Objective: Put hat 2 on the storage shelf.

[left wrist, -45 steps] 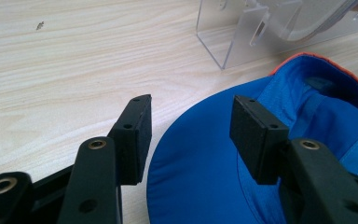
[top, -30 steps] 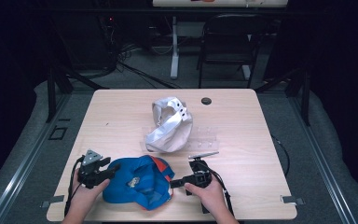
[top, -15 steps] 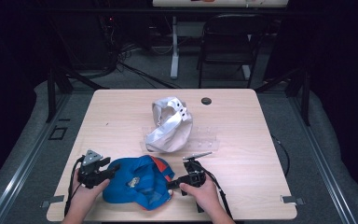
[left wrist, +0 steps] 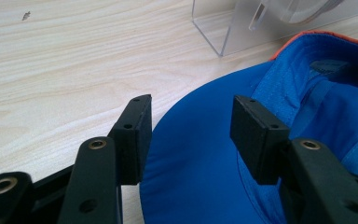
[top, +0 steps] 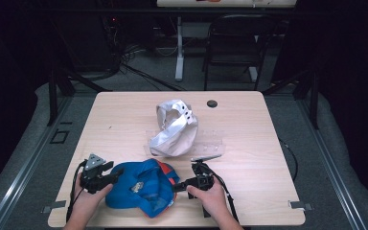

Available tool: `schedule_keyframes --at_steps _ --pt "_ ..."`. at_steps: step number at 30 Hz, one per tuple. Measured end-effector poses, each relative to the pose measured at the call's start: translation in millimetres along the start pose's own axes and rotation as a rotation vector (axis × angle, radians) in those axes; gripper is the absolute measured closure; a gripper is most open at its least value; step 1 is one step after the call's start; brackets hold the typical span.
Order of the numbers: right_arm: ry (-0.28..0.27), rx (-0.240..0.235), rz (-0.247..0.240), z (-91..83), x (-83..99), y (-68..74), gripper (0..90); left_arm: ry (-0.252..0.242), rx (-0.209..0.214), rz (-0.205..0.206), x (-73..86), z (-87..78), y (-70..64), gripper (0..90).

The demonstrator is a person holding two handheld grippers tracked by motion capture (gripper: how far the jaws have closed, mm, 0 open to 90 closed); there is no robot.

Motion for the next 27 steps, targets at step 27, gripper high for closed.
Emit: schedule_keyframes --at_steps 27 --pt "-0.006 -0.023 0.021 -60.2 -14.0 27.9 77.7 0.001 -0.001 -0.003 -0.1 -1.0 0.7 49.3"
Point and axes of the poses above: each handheld gripper's, and its own axes: z roughly forward along the jaws, x roughly out of its underside, y roughly to its left, the point moved 5 cm from there along z, roughly forward along the jaws, and after that the axes turned 3 degrees about y, right-handed, at the moved point
